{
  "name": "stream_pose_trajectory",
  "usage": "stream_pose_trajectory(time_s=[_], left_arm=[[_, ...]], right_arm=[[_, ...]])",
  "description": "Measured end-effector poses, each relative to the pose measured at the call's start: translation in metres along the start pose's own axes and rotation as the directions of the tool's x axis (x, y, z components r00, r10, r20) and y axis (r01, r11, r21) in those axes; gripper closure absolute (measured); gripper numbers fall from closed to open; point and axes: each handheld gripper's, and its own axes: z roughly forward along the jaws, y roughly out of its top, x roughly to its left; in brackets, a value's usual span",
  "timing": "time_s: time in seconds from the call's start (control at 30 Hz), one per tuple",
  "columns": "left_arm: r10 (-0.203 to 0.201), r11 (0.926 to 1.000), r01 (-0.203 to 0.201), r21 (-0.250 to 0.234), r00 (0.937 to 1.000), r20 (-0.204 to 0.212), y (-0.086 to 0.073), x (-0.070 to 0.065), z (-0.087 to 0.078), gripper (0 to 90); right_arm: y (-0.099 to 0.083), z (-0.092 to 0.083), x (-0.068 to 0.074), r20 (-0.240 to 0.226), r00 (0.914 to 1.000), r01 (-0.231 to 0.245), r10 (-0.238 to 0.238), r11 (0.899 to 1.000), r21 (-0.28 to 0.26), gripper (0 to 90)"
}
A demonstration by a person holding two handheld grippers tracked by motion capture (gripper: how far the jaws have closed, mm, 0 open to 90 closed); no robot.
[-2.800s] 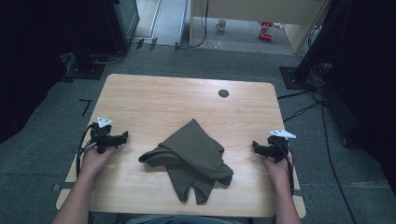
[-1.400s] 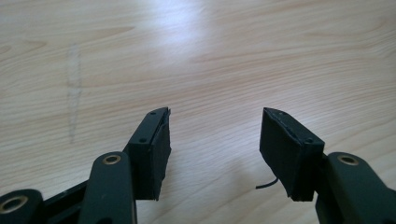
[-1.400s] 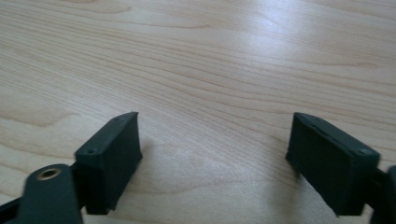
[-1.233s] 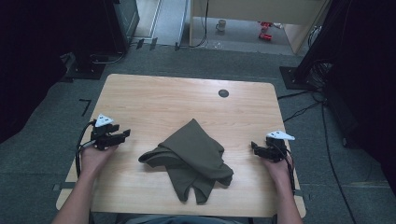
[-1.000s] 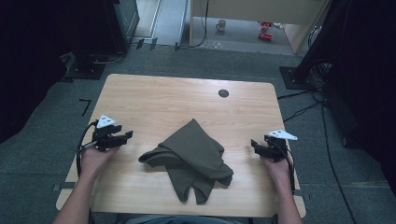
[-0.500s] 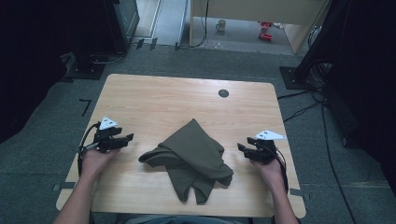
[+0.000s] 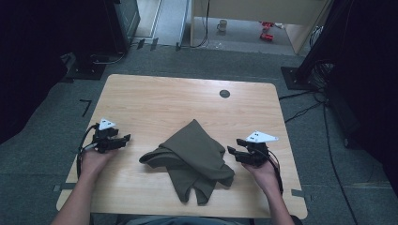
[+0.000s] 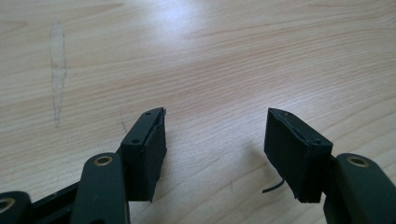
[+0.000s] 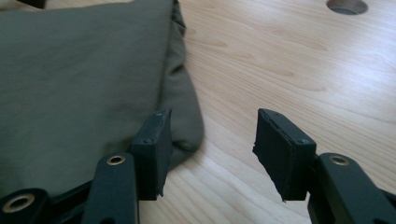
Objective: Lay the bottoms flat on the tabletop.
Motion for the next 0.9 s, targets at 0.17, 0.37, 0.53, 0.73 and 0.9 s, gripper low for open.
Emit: stream_pose_trajectory(time_s=[0.17, 0.37, 0.53, 0.73, 0.9], left_arm=[[-0.003, 0.9999, 0.003, -0.011, 1.0000, -0.003, -0.001, 0.001, 0.000, 39.5], [0.013, 0.9998, -0.013, -0.013, 0.9998, -0.012, -0.002, 0.000, 0.001, 38.6], [0.018, 0.9996, -0.019, -0.021, 0.9997, -0.017, -0.003, -0.001, 0.001, 38.4], [0.017, 0.9991, -0.018, -0.038, 0.9996, -0.022, -0.006, -0.001, 0.001, 37.9], [0.014, 0.9989, -0.015, -0.045, 0.9997, -0.022, -0.006, -0.001, 0.001, 37.8]], right_arm=[[0.004, -0.001, 0.012, -0.040, 0.9992, -0.002, 0.001, 1.000, -0.012, 46.3], [0.007, 0.002, 0.028, -0.060, 0.9975, 0.037, -0.037, 0.999, -0.007, 46.3], [0.009, 0.002, 0.040, -0.096, 0.9942, 0.047, -0.048, 0.999, -0.016, 46.3], [0.012, 0.000, 0.056, -0.139, 0.9882, 0.061, -0.065, 0.998, -0.036, 46.3], [0.012, 0.003, 0.071, -0.162, 0.9821, 0.092, -0.095, 0.995, -0.028, 46.1]])
